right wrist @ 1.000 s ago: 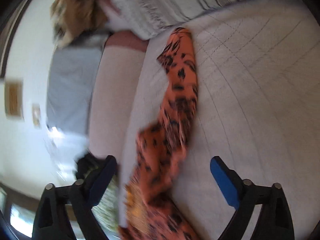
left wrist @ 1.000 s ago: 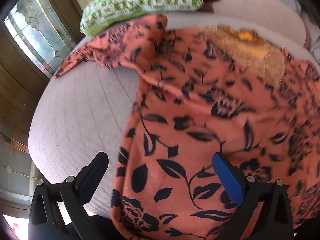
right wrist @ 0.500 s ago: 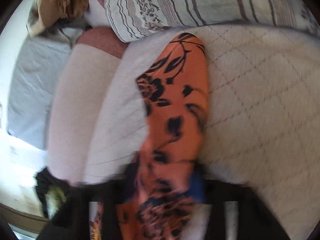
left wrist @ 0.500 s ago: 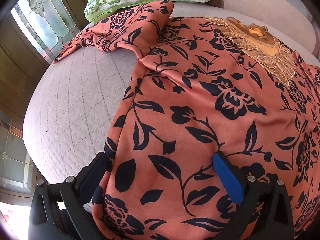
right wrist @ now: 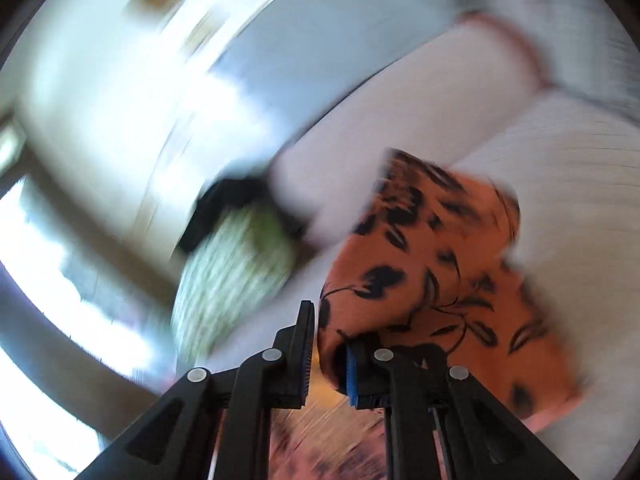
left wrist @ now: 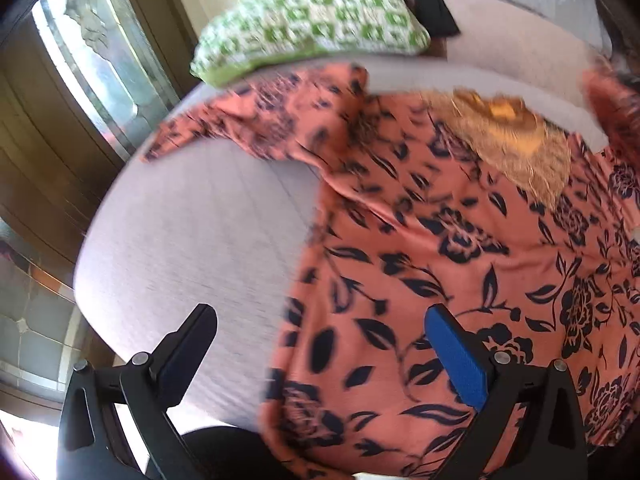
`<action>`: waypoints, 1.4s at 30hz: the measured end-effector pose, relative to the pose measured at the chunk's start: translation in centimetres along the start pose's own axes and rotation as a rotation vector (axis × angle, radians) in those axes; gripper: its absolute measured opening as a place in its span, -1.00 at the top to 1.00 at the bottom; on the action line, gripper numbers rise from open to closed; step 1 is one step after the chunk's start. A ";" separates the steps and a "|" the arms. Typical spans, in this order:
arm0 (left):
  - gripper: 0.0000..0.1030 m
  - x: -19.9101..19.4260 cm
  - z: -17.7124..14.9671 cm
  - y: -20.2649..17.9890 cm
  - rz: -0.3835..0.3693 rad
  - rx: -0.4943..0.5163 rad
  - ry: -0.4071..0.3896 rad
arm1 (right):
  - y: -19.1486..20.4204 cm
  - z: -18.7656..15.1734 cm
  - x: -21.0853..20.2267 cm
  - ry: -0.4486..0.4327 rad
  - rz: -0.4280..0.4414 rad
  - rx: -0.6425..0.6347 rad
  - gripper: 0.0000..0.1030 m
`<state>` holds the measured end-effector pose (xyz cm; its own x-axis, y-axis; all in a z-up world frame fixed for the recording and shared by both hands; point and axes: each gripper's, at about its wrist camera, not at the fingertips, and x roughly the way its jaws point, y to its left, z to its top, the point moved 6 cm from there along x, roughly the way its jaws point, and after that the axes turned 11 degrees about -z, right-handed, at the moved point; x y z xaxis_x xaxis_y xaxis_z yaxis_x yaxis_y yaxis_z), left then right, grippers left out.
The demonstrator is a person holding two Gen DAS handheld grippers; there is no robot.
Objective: Fold small clothes
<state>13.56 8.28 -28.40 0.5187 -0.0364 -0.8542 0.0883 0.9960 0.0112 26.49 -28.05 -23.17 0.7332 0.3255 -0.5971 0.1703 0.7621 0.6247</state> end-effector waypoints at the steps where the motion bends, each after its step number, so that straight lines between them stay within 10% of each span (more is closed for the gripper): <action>1: -1.00 -0.6 0.2 0.5 0.007 -0.006 -0.013 | 2.2 -2.3 2.0 0.080 0.011 -0.058 0.59; 2: -1.00 -0.9 0.4 1.3 0.013 -0.015 -0.023 | 4.0 -4.8 4.0 0.166 0.037 -0.102 0.18; 3: -1.00 -1.3 0.5 1.9 0.020 -0.026 -0.028 | 5.4 -7.6 5.8 0.261 0.057 -0.134 -0.68; 4: -1.00 -1.6 0.4 2.6 0.023 -0.038 -0.031 | 5.6 -10.3 7.4 0.334 0.052 -0.150 -0.92; 9: -1.00 -2.1 1.5 5.0 -0.005 -0.106 -0.063 | 2.9 -16.6 6.1 0.481 0.041 -0.038 -0.91; 14: -1.00 -1.6 4.9 2.9 -0.106 -0.112 -0.108 | -4.0 -14.0 0.6 0.342 -0.085 0.140 -0.90; 19: -1.00 1.1 10.0 -1.0 -0.247 -0.109 -0.139 | -10.8 -11.0 -3.3 0.217 -0.025 0.438 -0.71; 24: 0.04 5.7 14.7 -2.9 -0.251 -0.061 -0.099 | -12.5 -10.7 -2.1 0.302 0.033 0.528 -0.71; 32: -0.52 11.7 17.4 -3.7 -0.353 -0.105 0.072 | -13.8 -10.8 0.8 0.381 -0.032 0.502 -0.71; 38: -0.50 14.9 16.9 -5.7 -0.482 -0.149 0.196 | -12.9 -11.2 2.8 0.404 -0.045 0.448 -0.71; 40: -0.23 15.3 16.8 -5.9 -0.488 -0.166 0.196 | -12.7 -11.0 3.1 0.400 -0.050 0.436 -0.71; 42: 0.57 14.9 16.7 -5.9 -0.507 -0.166 0.174 | -13.1 -11.1 3.0 0.397 -0.050 0.438 -0.71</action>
<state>35.03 0.50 -32.52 0.2970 -0.5138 -0.8049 0.1476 0.8575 -0.4929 19.18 -30.83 -38.75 0.4290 0.5438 -0.7212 0.5163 0.5075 0.6898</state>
